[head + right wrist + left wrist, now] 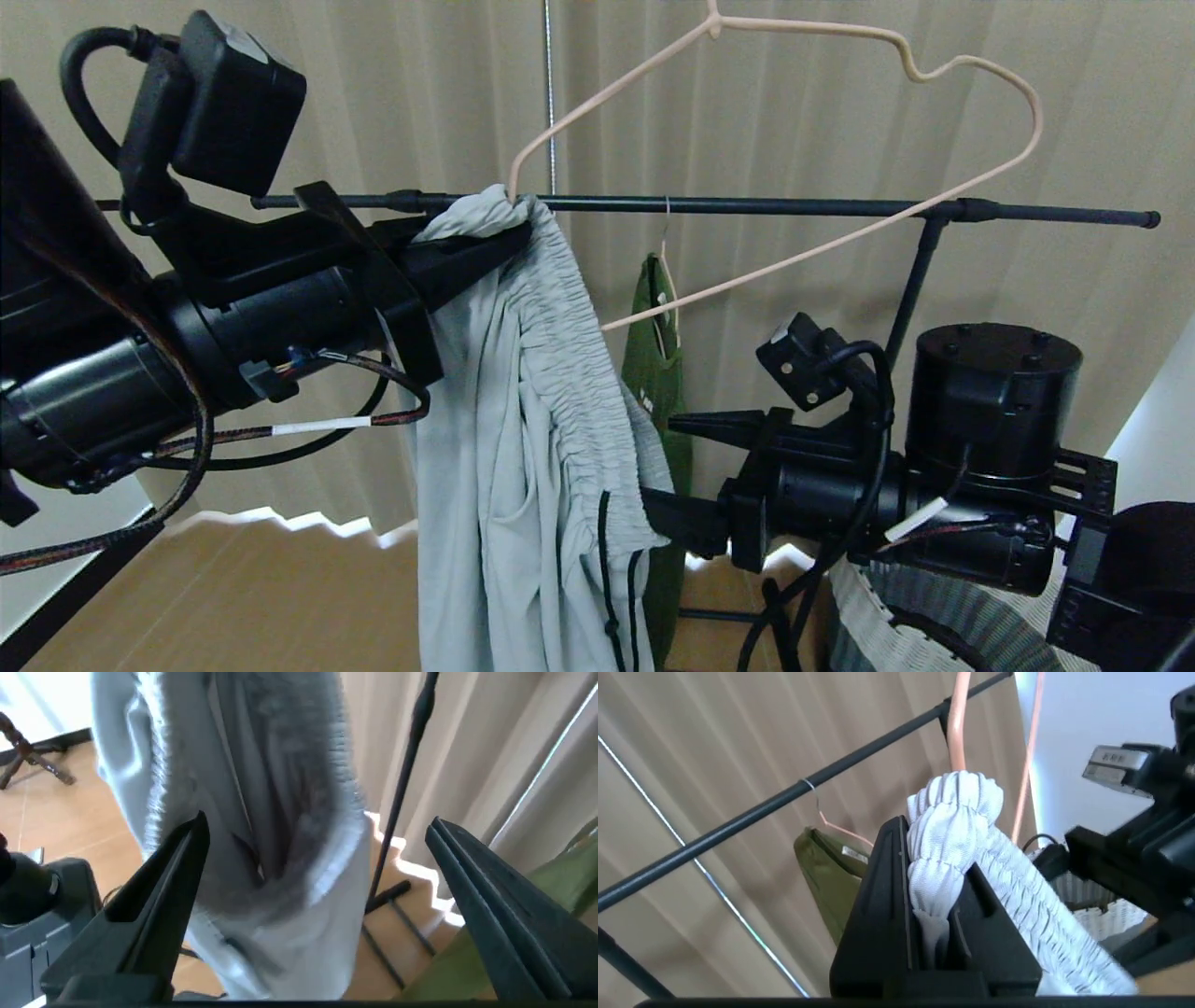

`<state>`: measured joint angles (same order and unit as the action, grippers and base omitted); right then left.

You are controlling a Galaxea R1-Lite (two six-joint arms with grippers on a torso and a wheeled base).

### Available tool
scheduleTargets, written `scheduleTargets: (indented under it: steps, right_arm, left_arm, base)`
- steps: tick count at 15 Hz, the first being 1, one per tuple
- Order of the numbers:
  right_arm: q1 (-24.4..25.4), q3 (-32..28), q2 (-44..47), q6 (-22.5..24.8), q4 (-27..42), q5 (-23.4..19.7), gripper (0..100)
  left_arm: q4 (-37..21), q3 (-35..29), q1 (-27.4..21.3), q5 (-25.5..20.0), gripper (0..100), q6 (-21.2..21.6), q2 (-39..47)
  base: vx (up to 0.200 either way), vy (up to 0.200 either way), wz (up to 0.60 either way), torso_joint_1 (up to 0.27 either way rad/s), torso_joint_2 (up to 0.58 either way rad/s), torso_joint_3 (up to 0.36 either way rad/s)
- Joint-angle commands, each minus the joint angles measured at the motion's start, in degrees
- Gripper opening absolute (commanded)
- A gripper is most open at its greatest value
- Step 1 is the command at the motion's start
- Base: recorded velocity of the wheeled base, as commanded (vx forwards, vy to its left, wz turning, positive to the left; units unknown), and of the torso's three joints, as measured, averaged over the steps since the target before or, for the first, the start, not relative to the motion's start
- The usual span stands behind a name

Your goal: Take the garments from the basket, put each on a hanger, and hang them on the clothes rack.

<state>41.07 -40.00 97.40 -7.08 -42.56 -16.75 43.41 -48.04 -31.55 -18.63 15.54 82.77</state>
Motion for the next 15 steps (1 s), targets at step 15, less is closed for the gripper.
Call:
scheduleTargets:
  steps: [15]
  right_arm:
    - [-16.6, 5.8, -5.3, 1.6, 7.5, 3.8, 100]
  left_arm:
    - [-0.1, -0.1, 1.8, 0.0, 0, 0.4, -0.6]
  base:
    - [0.0, 0.0, 0.0, 0.0, 0.0, 0.0]
